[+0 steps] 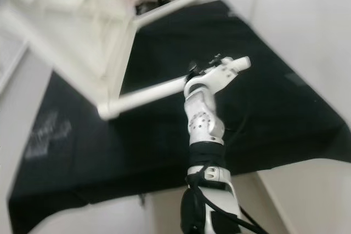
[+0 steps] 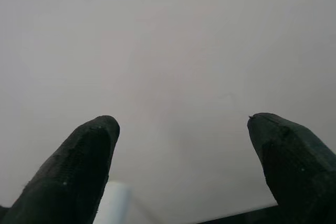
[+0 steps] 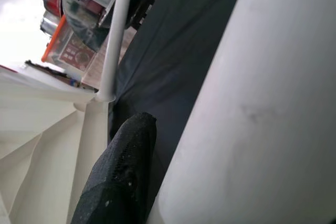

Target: Building children table

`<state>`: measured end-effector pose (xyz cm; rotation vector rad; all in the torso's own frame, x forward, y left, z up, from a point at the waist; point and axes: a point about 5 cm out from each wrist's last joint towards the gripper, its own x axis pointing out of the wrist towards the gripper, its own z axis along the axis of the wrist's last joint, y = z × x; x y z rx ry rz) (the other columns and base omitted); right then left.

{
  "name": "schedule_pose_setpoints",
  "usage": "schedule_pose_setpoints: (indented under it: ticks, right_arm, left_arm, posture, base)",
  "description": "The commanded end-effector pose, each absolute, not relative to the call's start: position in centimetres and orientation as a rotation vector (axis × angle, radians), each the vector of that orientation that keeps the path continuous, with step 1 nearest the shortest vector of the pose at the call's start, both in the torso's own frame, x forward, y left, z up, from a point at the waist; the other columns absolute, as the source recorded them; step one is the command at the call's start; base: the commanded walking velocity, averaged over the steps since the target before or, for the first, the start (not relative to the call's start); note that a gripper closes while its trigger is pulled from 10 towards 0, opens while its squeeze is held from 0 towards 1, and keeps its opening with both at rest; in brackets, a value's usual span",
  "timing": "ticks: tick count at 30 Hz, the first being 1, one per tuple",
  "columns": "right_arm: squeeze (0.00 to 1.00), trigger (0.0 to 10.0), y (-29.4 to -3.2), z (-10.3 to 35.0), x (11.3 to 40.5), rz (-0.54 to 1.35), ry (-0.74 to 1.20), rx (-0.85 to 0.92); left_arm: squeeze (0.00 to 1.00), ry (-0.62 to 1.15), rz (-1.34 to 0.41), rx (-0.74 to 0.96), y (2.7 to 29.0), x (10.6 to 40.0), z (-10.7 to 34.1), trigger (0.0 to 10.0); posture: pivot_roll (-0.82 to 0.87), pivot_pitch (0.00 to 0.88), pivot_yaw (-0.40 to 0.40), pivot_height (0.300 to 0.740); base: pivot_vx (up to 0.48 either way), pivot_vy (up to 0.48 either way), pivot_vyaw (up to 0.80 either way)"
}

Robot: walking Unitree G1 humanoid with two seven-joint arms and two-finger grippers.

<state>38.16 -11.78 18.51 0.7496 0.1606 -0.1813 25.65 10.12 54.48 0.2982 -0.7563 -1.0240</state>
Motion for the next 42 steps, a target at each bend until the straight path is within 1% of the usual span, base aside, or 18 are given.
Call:
schedule_pose_setpoints:
  ticks: [1,2,3,4,5,6,7,11,16,19,27,36,37,38,39,40,41,42]
  right_arm:
    - [0.0,10.0,-11.7,12.5,36.9,-0.29,0.436,0.577]
    - [0.0,10.0,-11.7,12.5,36.9,-0.29,0.436,0.577]
    - [0.77,10.0,-12.7,12.8,37.0,-0.343,0.414,0.554]
    - [0.77,10.0,-12.7,12.8,37.0,-0.343,0.414,0.554]
    - [1.0,10.0,-13.9,12.9,37.0,-0.409,0.403,0.534]
    - [1.0,10.0,-15.4,13.2,37.0,-0.476,0.382,0.511]
    - [1.0,10.0,-17.2,13.4,36.9,-0.544,0.359,0.493]
    - [1.0,10.0,-18.3,13.5,36.8,-0.582,0.346,0.485]
    - [1.0,10.0,-23.7,13.5,35.9,-0.681,0.296,0.484]
    - [1.0,10.0,-24.3,13.5,35.7,-0.688,0.289,0.495]
    - [1.0,10.0,-26.4,17.1,32.9,-0.49,-0.087,1.014]
    - [1.0,10.0,-27.8,19.1,28.8,-0.223,-0.314,1.132]
    - [0.78,10.0,-27.9,19.3,27.6,-0.18,-0.342,1.122]
    - [0.45,10.0,-27.8,19.5,26.8,-0.149,-0.361,1.118]
    - [0.45,10.0,-27.8,19.5,26.8,-0.149,-0.361,1.118]
    - [0.14,10.0,-27.5,19.9,26.1,-0.107,-0.373,1.072]
    - [0.0,10.0,-27.0,20.4,26.0,-0.064,-0.373,0.988]
    - [0.0,10.0,-26.6,20.7,26.0,-0.038,-0.37,0.93]
  left_arm:
    - [1.0,-0.694,-1.042,0.258,11.1,26.5,53.7,10.0]
    - [1.0,-0.694,-1.042,0.258,11.1,26.5,53.7,10.0]
    - [1.0,-0.691,-1.04,0.256,11.3,26.4,53.6,10.0]
    - [1.0,-0.691,-1.04,0.256,11.3,26.4,53.6,10.0]
    - [0.71,-0.684,-1.042,0.263,11.6,26.3,53.4,10.0]
    - [0.0,-0.674,-1.051,0.266,11.8,26.2,53.2,10.0]
    - [0.0,-0.666,-1.065,0.266,12.0,26.0,53.0,10.0]
    - [0.0,-0.661,-1.075,0.265,12.1,25.9,52.9,10.0]
    - [0.0,-0.653,-1.124,0.247,12.3,25.5,52.3,10.0]
    - [0.0,-0.652,-1.129,0.247,12.3,25.5,52.2,10.0]
    - [0.0,-0.615,-1.131,0.23,13.1,25.7,50.9,10.0]
    - [0.0,-0.596,-1.13,0.211,14.0,26.0,50.0,10.0]
    - [0.0,-0.594,-1.127,0.197,14.4,26.1,49.8,10.0]
    - [0.0,-0.592,-1.125,0.187,14.6,26.2,49.7,10.0]
    - [0.0,-0.592,-1.125,0.187,14.6,26.2,49.7,10.0]
    - [0.0,-0.588,-1.136,0.164,14.7,26.2,49.5,10.0]
    - [0.0,-0.558,-1.206,0.122,14.8,26.2,48.9,10.0]
    - [0.0,-0.536,-1.258,0.093,14.8,26.1,48.4,10.0]
  posture:
    - [0.13,0.074,0.033,0.74]
    - [0.13,0.074,0.033,0.74]
    - [0.13,0.076,0.027,0.74]
    - [0.13,0.076,0.027,0.74]
    - [0.13,0.077,0.021,0.74]
    - [0.13,0.081,0.014,0.74]
    - [0.12,0.082,0.01,0.74]
    - [0.12,0.083,0.009,0.74]
    - [0.09,0.088,-0.001,0.74]
    - [0.09,0.088,-0.001,0.74]
    - [0.05,0.1,0.002,0.74]
    - [0.03,0.109,0.001,0.74]
    - [0.02,0.11,0.008,0.74]
    - [0.02,0.11,0.008,0.74]
    - [0.02,0.11,0.008,0.74]
    - [0.01,0.112,0.02,0.74]
    - [0.0,0.112,0.03,0.74]
    - [0.01,0.111,0.031,0.74]
  base:
    - [0.0,0.0,0.0]
    - [0.0,0.0,0.0]
    - [0.0,0.0,0.0]
    - [0.0,0.0,0.0]
    - [0.0,0.0,0.0]
    - [0.0,0.0,0.0]
    - [0.0,0.0,0.0]
    - [0.0,0.0,0.0]
    - [0.0,0.0,0.0]
    - [0.0,0.0,0.0]
    - [0.0,0.0,0.0]
    - [0.0,0.0,0.0]
    - [0.0,0.0,0.0]
    - [0.0,0.0,0.0]
    - [0.0,0.0,0.0]
    - [0.0,0.0,0.0]
    - [0.0,0.0,0.0]
    - [0.0,0.0,0.0]
